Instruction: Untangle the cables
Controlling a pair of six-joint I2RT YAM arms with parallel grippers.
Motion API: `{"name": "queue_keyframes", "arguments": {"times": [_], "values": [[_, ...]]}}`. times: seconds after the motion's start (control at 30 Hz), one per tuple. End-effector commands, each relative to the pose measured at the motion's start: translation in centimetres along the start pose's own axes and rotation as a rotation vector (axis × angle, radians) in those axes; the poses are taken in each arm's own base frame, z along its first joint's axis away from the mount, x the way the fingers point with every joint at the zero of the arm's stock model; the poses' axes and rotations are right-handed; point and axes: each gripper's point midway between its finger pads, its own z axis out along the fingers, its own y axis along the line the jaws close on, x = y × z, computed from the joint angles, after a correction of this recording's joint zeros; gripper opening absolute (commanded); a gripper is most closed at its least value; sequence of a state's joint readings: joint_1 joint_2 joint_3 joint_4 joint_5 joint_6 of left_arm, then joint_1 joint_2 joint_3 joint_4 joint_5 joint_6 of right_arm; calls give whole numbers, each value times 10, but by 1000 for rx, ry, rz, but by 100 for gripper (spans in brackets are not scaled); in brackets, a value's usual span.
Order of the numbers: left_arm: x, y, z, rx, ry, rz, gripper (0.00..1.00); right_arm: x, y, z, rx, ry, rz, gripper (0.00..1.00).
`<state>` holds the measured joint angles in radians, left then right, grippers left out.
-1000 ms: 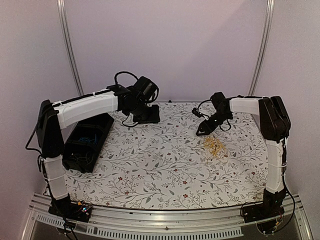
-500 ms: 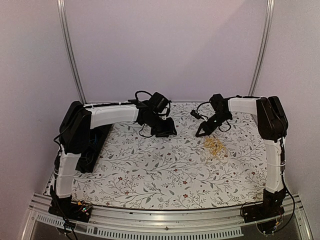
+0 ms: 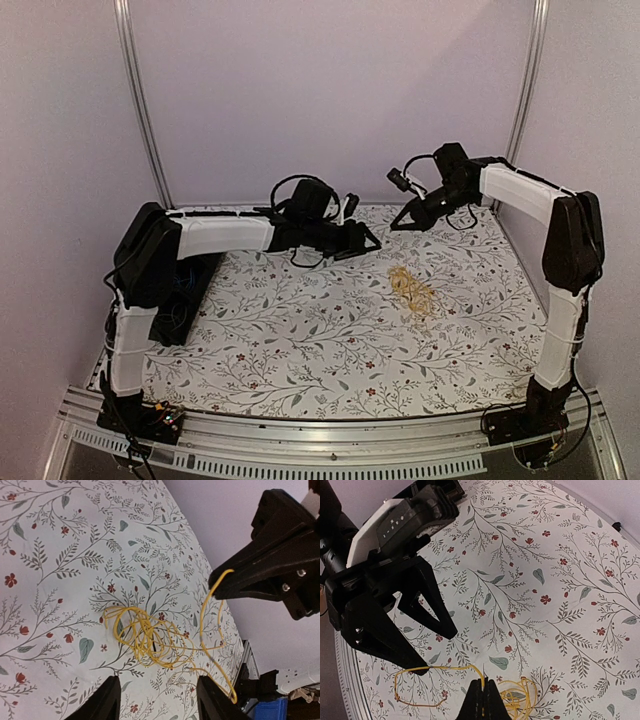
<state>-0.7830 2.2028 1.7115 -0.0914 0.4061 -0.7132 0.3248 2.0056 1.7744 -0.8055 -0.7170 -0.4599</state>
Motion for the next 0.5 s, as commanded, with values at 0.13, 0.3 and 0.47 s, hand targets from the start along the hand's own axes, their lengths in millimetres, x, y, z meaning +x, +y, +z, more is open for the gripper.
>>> {"name": "queue_keyframes", "arguments": {"times": [0.13,0.3,0.47], "values": [[-24,-27,-12,83,-85,-7,53,2,3,-5,12,10,12,1],[-33,-40,-23,103,-152,31,56,1,4,-4,5,3,13,1],[-30,-20,-16,16,-123,-39,55,2,2,-2,7,4,16,1]]}}
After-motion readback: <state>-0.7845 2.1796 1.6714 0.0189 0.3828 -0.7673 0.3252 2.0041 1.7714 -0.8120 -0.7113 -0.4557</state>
